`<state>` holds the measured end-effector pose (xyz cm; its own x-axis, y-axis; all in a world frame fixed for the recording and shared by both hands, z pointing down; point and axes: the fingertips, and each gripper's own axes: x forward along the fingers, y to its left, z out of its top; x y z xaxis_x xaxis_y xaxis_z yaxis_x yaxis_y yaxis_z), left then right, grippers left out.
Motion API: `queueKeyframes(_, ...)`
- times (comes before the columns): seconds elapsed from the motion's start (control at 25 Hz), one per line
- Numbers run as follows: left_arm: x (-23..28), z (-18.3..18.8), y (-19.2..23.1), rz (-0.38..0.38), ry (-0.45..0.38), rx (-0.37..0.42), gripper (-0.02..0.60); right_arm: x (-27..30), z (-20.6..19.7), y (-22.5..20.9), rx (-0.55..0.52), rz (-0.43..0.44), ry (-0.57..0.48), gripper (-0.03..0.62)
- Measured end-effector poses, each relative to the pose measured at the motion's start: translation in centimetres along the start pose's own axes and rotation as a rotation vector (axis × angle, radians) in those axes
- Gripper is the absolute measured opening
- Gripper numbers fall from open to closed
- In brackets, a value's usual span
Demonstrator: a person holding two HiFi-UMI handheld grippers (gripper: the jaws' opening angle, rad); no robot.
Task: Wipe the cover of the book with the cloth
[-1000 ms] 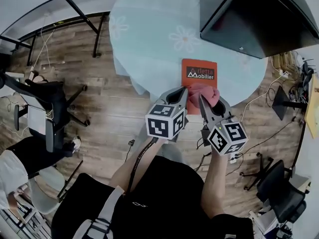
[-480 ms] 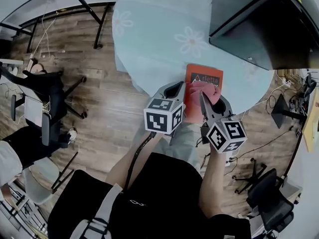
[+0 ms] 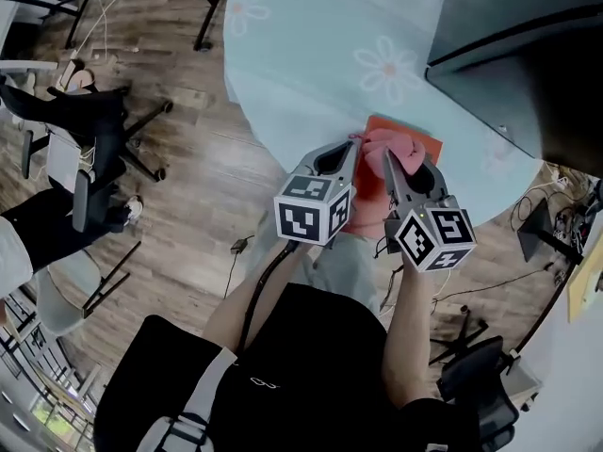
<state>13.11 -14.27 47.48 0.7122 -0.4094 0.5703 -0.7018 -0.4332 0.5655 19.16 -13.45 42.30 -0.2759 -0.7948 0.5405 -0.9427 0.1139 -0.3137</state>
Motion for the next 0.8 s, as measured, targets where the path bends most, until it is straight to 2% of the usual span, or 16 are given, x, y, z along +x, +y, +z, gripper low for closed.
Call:
queueKeyframes(0.16,1.3,-0.3,0.5,0.018,-0.009,-0.050,0.012,1.6,-0.4,-1.0,0.001,0.020,0.028,0.091)
queueKeyframes(0.4,2.7,-1.5,0.7,0.037,0.016,-0.083,0.012,3.3,-1.5,-1.7,-0.007,0.044,0.069,0.091)
queueKeyframes(0.6,3.9,-2.4,0.5,0.062,0.082,-0.059,0.012,3.8,-2.4,-3.3,0.000,0.023,0.090,0.091)
queueKeyframes(0.8,5.1,-2.5,-0.9,0.052,0.104,-0.046,0.012,3.6,-2.7,-5.1,0.009,-0.005,0.091,0.091)
